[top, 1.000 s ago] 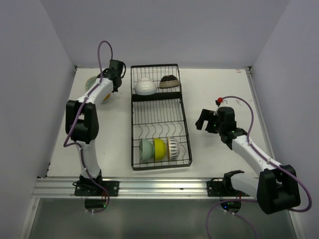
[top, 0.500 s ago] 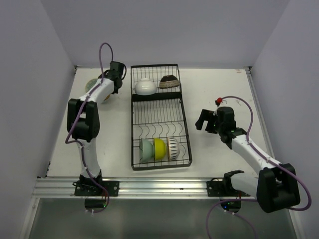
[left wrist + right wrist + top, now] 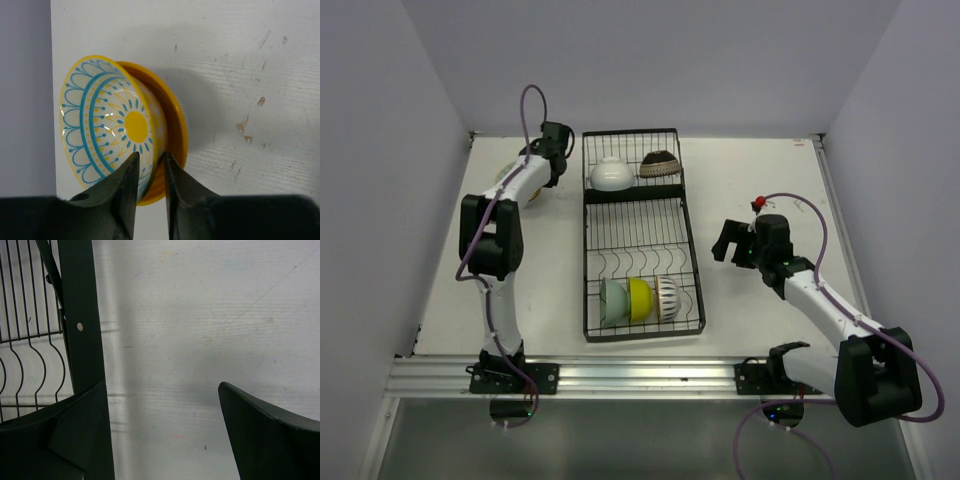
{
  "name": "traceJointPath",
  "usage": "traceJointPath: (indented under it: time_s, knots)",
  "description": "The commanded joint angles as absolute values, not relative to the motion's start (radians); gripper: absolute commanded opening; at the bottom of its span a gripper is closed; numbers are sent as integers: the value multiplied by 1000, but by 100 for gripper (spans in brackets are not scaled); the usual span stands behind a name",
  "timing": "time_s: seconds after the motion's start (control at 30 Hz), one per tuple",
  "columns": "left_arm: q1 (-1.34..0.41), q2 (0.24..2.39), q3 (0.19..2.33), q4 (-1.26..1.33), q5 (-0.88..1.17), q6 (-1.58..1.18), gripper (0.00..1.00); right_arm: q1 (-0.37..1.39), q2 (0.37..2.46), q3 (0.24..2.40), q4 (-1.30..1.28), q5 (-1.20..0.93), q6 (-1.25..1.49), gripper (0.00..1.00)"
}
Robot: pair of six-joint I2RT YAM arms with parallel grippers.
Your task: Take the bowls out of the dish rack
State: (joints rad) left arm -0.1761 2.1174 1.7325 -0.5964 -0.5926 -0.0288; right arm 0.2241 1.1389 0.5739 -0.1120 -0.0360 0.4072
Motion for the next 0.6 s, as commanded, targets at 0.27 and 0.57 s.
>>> traceJointPath:
  time_s: [0.27,0.57]
  knots:
    - [-164,2111,1802,-595,-664,-54,45,229,1149,617,-106,-17,396,99]
    - [-164,2049,1778,-586,-637,-64,48,229,1154,618,-106,-20,396,99]
